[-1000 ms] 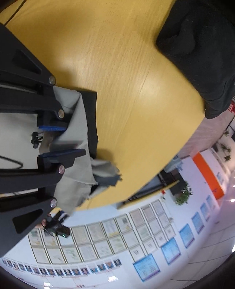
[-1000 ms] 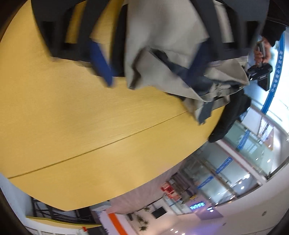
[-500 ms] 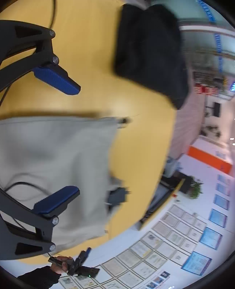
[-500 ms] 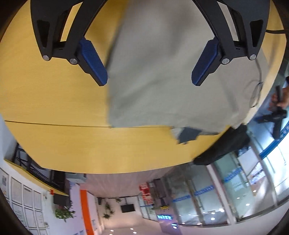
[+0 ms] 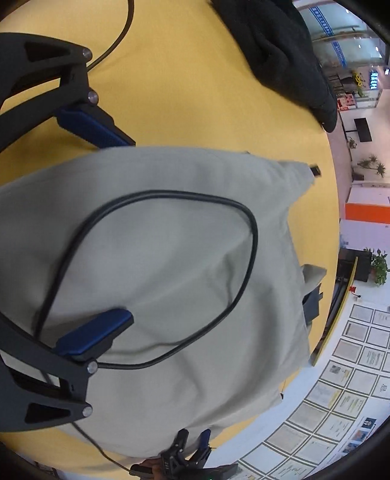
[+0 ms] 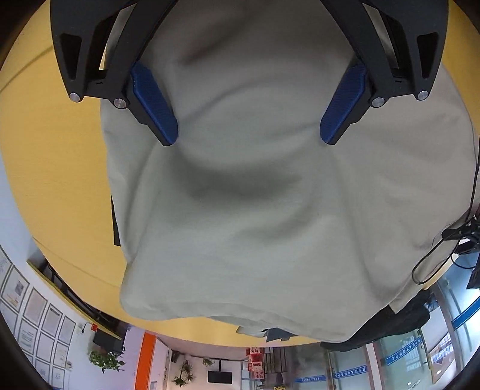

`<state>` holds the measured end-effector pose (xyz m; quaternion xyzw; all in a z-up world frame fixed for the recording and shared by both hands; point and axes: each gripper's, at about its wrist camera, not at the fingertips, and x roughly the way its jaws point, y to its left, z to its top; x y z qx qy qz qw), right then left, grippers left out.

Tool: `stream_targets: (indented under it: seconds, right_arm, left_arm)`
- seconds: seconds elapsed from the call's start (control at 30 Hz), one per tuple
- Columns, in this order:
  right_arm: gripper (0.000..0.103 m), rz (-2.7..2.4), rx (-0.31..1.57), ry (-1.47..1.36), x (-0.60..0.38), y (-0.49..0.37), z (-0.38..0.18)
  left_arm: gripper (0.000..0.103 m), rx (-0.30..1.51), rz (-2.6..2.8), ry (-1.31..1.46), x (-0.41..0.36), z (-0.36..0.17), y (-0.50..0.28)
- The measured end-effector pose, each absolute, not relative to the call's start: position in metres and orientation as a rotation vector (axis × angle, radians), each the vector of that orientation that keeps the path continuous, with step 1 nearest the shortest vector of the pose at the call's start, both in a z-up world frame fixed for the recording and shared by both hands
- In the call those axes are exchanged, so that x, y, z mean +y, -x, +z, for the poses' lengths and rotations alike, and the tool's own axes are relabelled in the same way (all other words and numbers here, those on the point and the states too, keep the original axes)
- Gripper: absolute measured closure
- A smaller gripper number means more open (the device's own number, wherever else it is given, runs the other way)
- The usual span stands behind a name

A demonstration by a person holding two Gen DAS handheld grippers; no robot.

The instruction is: Fold clothes

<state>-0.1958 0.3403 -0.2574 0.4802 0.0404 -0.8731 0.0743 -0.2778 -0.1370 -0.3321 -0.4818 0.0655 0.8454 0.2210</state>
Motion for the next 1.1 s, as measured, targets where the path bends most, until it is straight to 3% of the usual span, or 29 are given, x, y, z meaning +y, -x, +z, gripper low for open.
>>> stream_targets:
  seconds: [0.27,0.37,0.43,0.5,0.57,0.6,0.77,0.87,0.93,1.03,1.1]
  right_arm:
    - [0.004,-2.551,0.142,-1.435,0.354,0.098,-0.256]
    - [0.004,-2.593,0.081,-1.364,0.375,0.104,-0.238]
    - [0.014,-2.62,0.041,-1.316,0.388,0.107,-0.225]
    - [0.016,-2.645,0.001,-1.267,0.402,0.111,-0.213]
    - [0.009,-2.669,-0.04,-1.217,0.416,0.115,-0.201]
    - [0.0,-2.682,-0.065,-1.197,0.424,0.121,-0.196]
    - [0.005,-2.594,-0.324,-1.425,0.487,0.214,-0.25]
    - [0.022,-2.528,-0.363,-1.385,0.491,0.24,-0.265]
    - [0.075,-2.488,-0.382,-1.36,0.488,0.249,-0.267]
    - [0.099,-2.543,-0.375,-1.274,0.493,0.238,-0.254]
    - [0.1,-2.578,-0.37,-1.216,0.496,0.232,-0.246]
  left_arm:
    - [0.0,0.107,2.371,1.343,-0.136,-0.356,0.163]
    - [0.001,0.06,2.353,1.269,-0.133,-0.344,0.175]
    - [0.001,0.03,2.339,1.22,-0.131,-0.335,0.184]
    - [0.001,-0.001,2.325,1.172,-0.13,-0.327,0.192]
    - [0.001,-0.03,2.309,1.123,-0.128,-0.319,0.2]
    - [0.001,-0.045,2.301,1.099,-0.127,-0.315,0.204]
    - [0.001,-0.033,2.203,1.199,-0.101,-0.362,0.291]
    - [0.002,-0.06,2.195,1.26,-0.096,-0.386,0.326]
    - [0.002,-0.091,2.195,1.281,-0.095,-0.398,0.344]
    - [0.002,-0.122,2.187,1.275,-0.099,-0.401,0.352]
    - [0.002,-0.118,2.172,1.28,-0.101,-0.402,0.353]
